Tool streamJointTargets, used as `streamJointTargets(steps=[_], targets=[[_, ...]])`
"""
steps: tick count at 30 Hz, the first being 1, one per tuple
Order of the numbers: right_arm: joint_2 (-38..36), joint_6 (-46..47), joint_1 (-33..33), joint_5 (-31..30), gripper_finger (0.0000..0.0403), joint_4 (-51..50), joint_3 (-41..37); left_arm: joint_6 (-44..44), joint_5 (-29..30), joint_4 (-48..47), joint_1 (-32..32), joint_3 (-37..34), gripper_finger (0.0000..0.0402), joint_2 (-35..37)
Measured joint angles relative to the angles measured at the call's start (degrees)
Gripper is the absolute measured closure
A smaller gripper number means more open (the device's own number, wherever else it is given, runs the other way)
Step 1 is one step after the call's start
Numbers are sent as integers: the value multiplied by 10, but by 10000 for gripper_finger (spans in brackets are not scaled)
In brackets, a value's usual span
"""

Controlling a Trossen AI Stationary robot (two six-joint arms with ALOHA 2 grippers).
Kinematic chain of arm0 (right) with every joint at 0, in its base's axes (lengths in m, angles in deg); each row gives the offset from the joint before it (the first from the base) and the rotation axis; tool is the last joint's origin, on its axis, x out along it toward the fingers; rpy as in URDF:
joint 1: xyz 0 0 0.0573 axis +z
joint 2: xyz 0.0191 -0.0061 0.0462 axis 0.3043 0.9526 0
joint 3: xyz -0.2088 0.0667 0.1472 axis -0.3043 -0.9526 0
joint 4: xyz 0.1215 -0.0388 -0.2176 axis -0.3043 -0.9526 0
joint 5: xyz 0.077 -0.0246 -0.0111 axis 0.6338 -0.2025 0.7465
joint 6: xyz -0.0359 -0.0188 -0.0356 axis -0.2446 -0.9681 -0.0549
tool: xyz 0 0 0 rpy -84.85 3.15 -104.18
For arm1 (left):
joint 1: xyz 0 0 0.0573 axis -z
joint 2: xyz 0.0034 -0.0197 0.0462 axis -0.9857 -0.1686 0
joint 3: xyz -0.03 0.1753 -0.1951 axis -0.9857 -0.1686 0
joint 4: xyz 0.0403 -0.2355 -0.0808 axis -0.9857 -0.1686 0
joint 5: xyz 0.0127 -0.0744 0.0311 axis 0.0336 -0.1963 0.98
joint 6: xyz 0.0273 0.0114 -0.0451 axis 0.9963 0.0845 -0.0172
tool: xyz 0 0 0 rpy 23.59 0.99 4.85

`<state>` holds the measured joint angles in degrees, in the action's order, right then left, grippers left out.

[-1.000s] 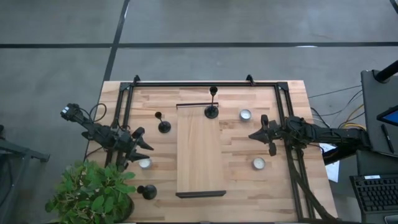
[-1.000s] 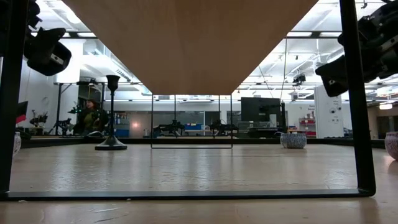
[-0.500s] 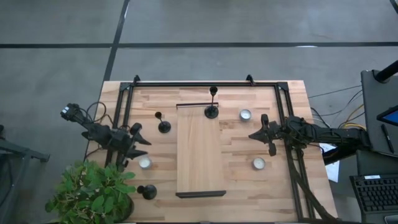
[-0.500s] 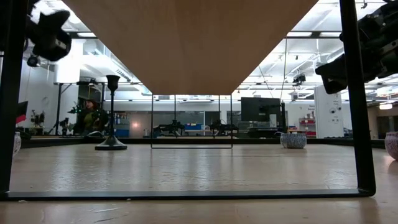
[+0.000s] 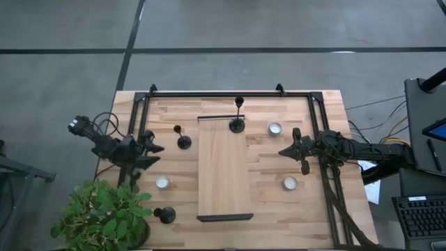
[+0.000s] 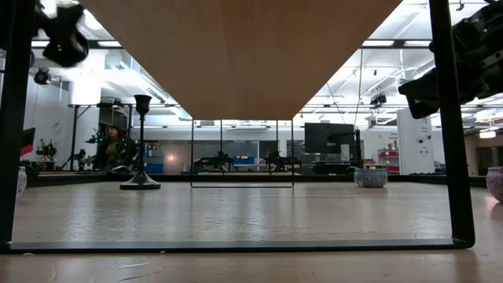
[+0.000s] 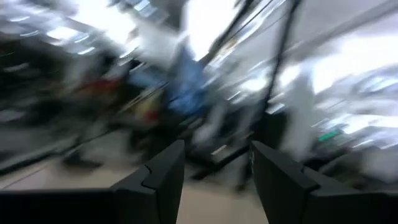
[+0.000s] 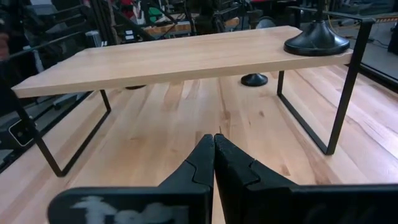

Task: Pick & Place candle stick holders
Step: Put the top black candle holder on the shelf aligned with the other black candle holder

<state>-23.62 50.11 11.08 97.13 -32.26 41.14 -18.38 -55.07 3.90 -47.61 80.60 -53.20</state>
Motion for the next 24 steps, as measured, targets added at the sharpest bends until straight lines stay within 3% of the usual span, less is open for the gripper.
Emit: streamJointTargets(steps=[4,15,24], targets=[[0,0,0,0,394,0,0,-57,91,-90,0,0,234,-9],[0,0,0,1,394,0,0,-60,204,-213,0,0,280,-18],[0,0,0,1,394,0,0,-80,297,-234,-1,0,282,-40]])
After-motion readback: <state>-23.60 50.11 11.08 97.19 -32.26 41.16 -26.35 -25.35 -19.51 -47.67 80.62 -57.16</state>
